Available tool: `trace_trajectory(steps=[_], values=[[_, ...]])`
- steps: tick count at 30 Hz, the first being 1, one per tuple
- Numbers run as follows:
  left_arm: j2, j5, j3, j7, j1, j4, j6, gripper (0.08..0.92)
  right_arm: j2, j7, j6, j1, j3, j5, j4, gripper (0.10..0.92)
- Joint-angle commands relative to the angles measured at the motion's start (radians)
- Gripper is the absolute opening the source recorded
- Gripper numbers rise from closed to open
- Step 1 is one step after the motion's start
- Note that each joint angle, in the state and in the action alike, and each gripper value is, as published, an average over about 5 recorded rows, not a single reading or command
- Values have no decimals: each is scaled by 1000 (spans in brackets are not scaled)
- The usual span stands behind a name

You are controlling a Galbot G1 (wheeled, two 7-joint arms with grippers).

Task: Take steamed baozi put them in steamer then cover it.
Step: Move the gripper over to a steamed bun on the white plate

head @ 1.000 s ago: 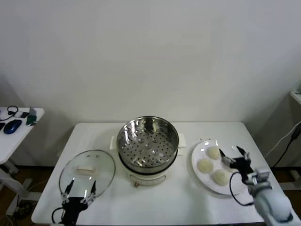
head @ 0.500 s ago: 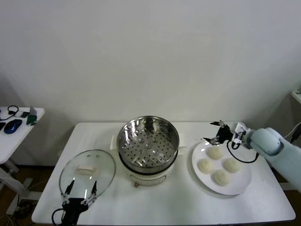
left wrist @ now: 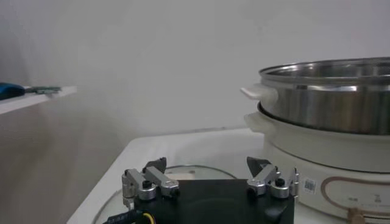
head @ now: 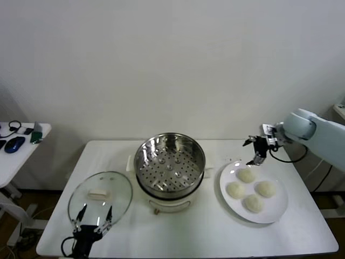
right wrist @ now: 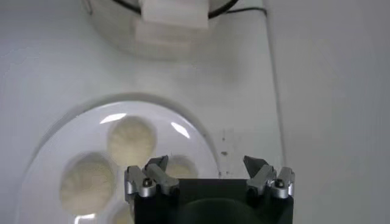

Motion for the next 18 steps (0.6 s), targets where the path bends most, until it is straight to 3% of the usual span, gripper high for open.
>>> trace_trajectory(steps=[1, 18], values=[[1, 0, -1, 1, -5, 8, -2, 823, 82, -52, -33, 76, -205, 32, -69, 823], [-5, 19, 1, 3, 3, 14, -7, 823, 197, 2, -29, -153, -71, -96, -296, 823]])
